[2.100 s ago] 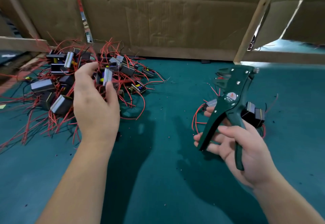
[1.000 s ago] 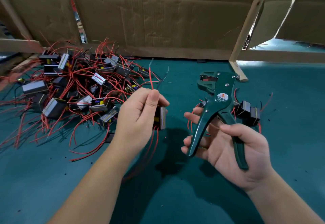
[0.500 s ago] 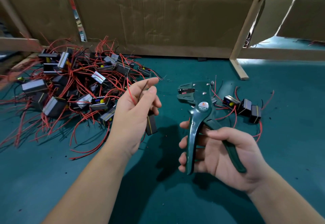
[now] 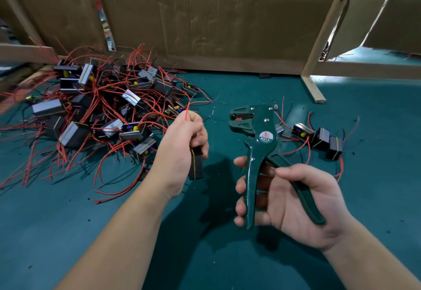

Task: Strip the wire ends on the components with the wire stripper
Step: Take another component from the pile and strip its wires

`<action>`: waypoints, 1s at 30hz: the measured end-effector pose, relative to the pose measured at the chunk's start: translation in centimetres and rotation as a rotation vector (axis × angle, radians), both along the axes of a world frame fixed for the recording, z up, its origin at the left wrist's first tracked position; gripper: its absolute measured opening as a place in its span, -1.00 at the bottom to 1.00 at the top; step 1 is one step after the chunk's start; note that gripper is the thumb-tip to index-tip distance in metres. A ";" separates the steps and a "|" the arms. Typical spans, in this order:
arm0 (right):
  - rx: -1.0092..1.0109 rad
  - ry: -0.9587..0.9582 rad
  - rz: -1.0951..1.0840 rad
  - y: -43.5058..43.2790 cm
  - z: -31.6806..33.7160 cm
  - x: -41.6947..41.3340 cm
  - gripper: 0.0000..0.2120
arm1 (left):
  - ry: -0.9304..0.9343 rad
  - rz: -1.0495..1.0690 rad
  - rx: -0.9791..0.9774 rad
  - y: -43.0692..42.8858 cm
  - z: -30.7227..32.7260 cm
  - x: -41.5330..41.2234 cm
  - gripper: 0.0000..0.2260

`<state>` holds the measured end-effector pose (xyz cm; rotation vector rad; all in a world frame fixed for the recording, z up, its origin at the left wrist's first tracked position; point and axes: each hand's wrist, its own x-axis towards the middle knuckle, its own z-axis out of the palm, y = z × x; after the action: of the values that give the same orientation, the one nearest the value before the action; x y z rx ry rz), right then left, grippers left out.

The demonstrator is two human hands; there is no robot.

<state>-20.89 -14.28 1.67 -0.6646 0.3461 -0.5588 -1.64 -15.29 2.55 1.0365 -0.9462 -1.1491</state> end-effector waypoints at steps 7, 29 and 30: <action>0.013 -0.041 0.037 -0.2 0.1 -0.2 -0.43 | -0.176 -0.039 -0.127 0.3 -0.6 0.4 -0.85; -0.141 0.019 0.122 0.4 -0.2 -0.6 -0.60 | -0.273 0.129 -0.268 0.5 0.4 0.8 -0.85; -0.144 0.022 0.124 0.4 -0.2 -0.6 -0.61 | -0.276 0.128 -0.273 0.5 0.3 0.8 -0.84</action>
<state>-21.53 -13.89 1.51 -0.8254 0.2852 -0.4613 -0.81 -14.76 2.90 1.0306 -1.1994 -0.7568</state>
